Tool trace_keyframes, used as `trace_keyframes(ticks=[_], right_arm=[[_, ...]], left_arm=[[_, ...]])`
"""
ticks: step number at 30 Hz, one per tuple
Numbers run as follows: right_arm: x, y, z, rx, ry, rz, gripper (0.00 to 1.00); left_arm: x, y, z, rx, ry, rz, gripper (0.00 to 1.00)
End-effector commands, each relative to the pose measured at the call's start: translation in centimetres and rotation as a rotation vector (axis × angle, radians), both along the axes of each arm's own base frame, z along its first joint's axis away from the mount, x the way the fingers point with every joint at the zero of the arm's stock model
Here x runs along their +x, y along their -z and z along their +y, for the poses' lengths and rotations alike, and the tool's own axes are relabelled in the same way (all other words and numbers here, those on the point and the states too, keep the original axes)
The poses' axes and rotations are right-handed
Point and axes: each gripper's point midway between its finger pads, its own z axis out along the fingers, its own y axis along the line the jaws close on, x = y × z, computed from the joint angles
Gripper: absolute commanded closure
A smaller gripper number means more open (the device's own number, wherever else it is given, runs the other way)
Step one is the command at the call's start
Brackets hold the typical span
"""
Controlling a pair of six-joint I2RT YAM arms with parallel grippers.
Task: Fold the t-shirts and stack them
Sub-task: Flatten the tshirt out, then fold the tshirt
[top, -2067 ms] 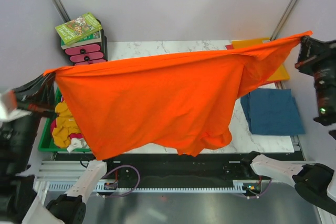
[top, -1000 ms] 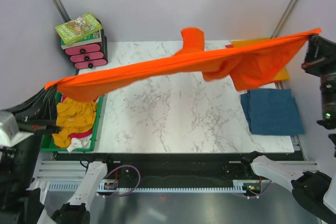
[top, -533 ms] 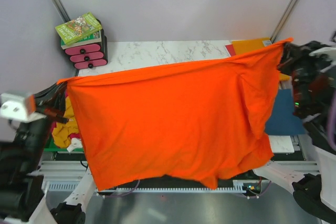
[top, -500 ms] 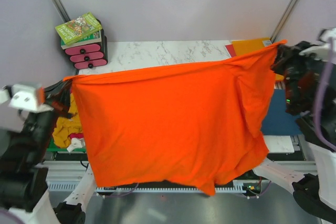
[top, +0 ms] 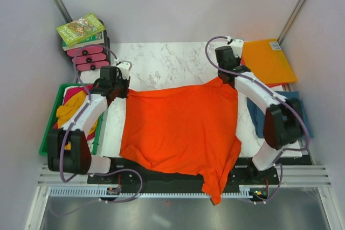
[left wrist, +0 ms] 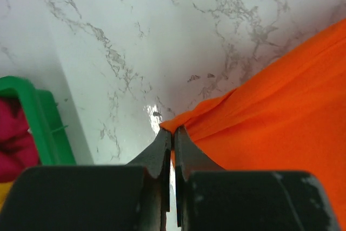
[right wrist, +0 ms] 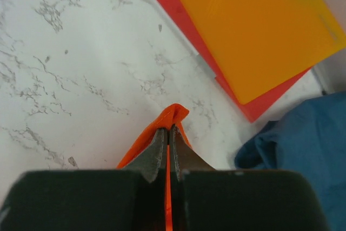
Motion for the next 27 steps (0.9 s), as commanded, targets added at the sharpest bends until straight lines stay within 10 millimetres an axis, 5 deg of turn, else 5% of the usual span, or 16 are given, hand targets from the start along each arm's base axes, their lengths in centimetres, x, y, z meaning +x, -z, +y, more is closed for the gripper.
trace_keyframes(ticks=[1, 3, 4, 6, 12, 19, 27], right_arm=[[6.5, -0.7, 0.9, 0.051, 0.044, -0.109, 1.0], [7.9, 0.2, 0.9, 0.037, 0.041, -0.091, 1.0], [9.1, 0.9, 1.1, 0.027, 0.041, -0.081, 1.0], [10.2, 1.3, 1.0, 0.013, 0.038, -0.072, 1.0], [14.6, 1.8, 1.5, -0.006, 0.025, -0.057, 1.0], [19.3, 0.7, 3.2, 0.033, -0.018, -0.121, 1.0], [21.0, 2.1, 4.9, 0.092, -0.07, -0.127, 1.0]], left_arm=[[7.6, -2.7, 0.4, 0.037, -0.005, -0.211, 0.98], [9.5, -0.4, 1.1, 0.051, -0.043, -0.17, 0.98], [10.7, -1.3, 1.3, 0.049, -0.058, -0.188, 0.98], [12.0, 0.1, 2.2, 0.051, -0.097, -0.161, 0.98], [16.5, -1.2, 3.8, 0.039, -0.168, -0.198, 0.98], [19.5, 0.5, 4.3, 0.054, -0.204, -0.167, 0.98], [21.0, 1.1, 4.9, 0.053, -0.242, -0.163, 0.98]])
